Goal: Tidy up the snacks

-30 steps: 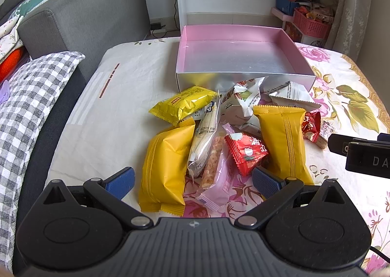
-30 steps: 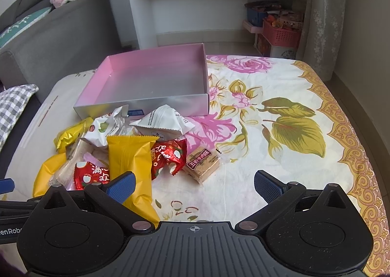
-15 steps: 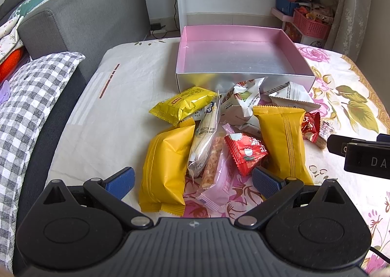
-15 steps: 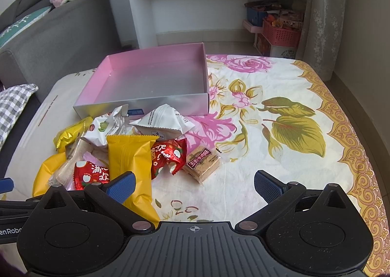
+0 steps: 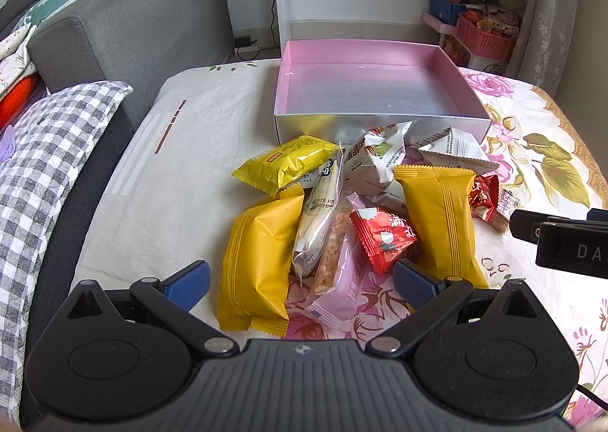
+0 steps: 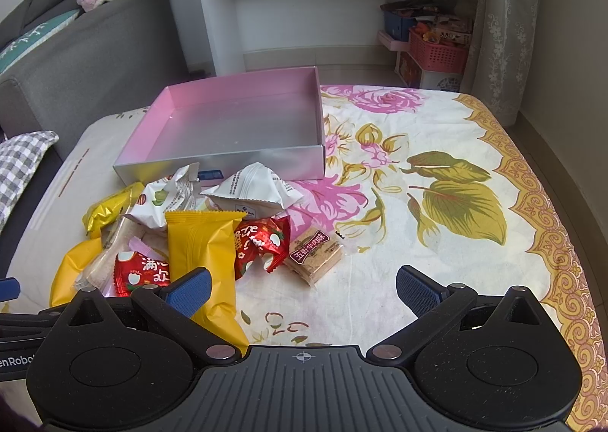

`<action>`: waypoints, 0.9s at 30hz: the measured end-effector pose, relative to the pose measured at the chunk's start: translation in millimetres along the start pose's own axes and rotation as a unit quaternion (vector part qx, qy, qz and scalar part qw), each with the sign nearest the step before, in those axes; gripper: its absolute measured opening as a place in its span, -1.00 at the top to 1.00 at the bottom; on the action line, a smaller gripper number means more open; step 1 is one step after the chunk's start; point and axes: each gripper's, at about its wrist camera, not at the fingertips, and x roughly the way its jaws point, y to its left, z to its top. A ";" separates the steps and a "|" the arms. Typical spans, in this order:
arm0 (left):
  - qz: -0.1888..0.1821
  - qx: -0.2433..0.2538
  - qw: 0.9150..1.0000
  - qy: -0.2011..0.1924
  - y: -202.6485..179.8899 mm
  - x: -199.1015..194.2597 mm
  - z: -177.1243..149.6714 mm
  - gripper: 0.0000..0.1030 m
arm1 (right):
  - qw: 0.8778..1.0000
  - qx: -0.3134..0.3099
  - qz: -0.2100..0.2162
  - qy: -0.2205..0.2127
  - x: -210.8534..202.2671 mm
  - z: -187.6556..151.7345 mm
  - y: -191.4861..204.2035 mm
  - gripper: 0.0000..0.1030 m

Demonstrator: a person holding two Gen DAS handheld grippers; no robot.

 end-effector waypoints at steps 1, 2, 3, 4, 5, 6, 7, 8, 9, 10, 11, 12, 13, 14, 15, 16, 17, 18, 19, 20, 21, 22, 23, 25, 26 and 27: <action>0.000 0.000 1.000 0.000 0.0 -0.1 -0.1 -1.00 | 1.000 0.000 0.000 0.000 0.0 0.1 0.0 -1.00; 0.000 0.000 1.000 0.000 0.0 0.0 -0.1 -1.00 | 1.000 0.000 0.000 0.000 0.0 0.4 0.3 -1.00; 0.001 0.000 1.000 0.000 0.1 -0.4 -0.6 -1.00 | 1.000 0.000 0.000 0.000 -0.1 0.5 0.3 -1.00; 0.000 0.000 1.000 0.000 0.1 0.0 -0.1 -1.00 | 1.000 0.000 0.000 0.001 -0.2 0.5 0.4 -1.00; 0.000 0.000 1.000 -0.001 0.1 0.0 -0.1 -1.00 | 1.000 0.000 0.000 0.001 -0.2 0.6 0.4 -1.00; 0.000 0.000 1.000 0.000 -0.1 -0.1 0.1 -1.00 | 1.000 0.000 0.000 0.001 -0.3 0.7 0.5 -1.00; 0.000 0.000 1.000 0.000 0.0 -0.2 0.0 -1.00 | 1.000 0.001 -0.001 0.001 -0.1 0.7 0.4 -1.00; 0.000 0.000 1.000 -0.001 -0.1 -0.1 0.0 -1.00 | 1.000 0.002 0.000 0.002 -0.1 0.7 0.3 -1.00; 0.001 0.000 1.000 -0.001 -0.1 -0.1 0.0 -1.00 | 1.000 0.002 -0.001 0.001 0.3 0.8 0.3 -1.00; 0.002 0.000 1.000 0.000 -0.1 -0.2 0.3 -1.00 | 1.000 0.002 -0.001 0.001 0.4 0.8 0.1 -1.00; 0.002 0.000 1.000 0.001 0.2 -0.1 0.8 -1.00 | 1.000 0.002 -0.001 0.001 0.8 0.5 -0.1 -1.00; 0.002 -0.001 1.000 0.003 0.4 0.0 1.2 -1.00 | 1.000 0.003 -0.001 0.001 1.5 0.4 -0.1 -1.00; 0.002 -0.001 1.000 0.004 0.7 0.0 1.9 -1.00 | 1.000 0.003 -0.001 0.001 1.6 0.3 -0.1 -1.00; 0.002 -0.001 1.000 0.004 0.9 -0.4 1.8 -1.00 | 1.000 0.002 -0.001 0.001 1.5 0.5 0.2 -1.00; 0.002 0.000 1.000 0.004 1.0 -0.3 2.1 -1.00 | 1.000 0.001 -0.002 0.001 1.7 0.2 0.2 -1.00; 0.002 -0.001 1.000 0.003 1.2 -0.5 2.4 -1.00 | 1.000 0.001 -0.003 0.002 2.4 0.1 0.8 -1.00; 0.002 -0.001 1.000 0.004 1.3 -0.1 2.7 -1.00 | 1.000 0.001 -0.002 0.002 2.3 0.0 0.7 -1.00; 0.002 -0.002 1.000 0.004 1.5 0.4 3.0 -1.00 | 1.000 0.001 -0.002 0.003 2.6 -0.3 0.8 -1.00; 0.002 -0.002 1.000 0.004 1.1 2.0 3.2 -1.00 | 1.000 0.001 -0.001 0.004 2.7 -0.2 1.6 -1.00; 0.002 -0.002 1.000 0.004 0.9 2.2 3.5 -1.00 | 1.000 0.000 0.000 0.005 2.9 -0.3 2.2 -1.00; 0.003 -0.002 1.000 0.004 0.9 2.3 3.4 -1.00 | 1.000 -0.001 0.000 0.005 3.0 -0.6 2.1 -1.00; 0.003 -0.002 1.000 0.004 1.0 2.4 3.5 -1.00 | 1.000 -0.002 0.000 0.006 3.3 -0.9 2.7 -1.00; 0.003 -0.001 1.000 0.003 0.7 2.6 3.5 -1.00 | 1.000 -0.003 -0.001 0.006 2.9 -0.9 3.6 -1.00; 0.004 -0.001 1.000 0.003 0.8 3.3 3.8 -1.00 | 1.000 -0.003 -0.001 0.005 2.6 -1.1 3.3 -1.00; 0.005 -0.001 1.000 0.003 0.8 3.7 3.7 -1.00 | 1.000 -0.003 -0.001 0.005 2.6 -1.2 3.2 -1.00; 0.006 -0.001 1.000 0.003 0.9 4.0 3.6 -1.00 | 1.000 -0.002 -0.001 0.005 2.5 -1.3 3.1 -1.00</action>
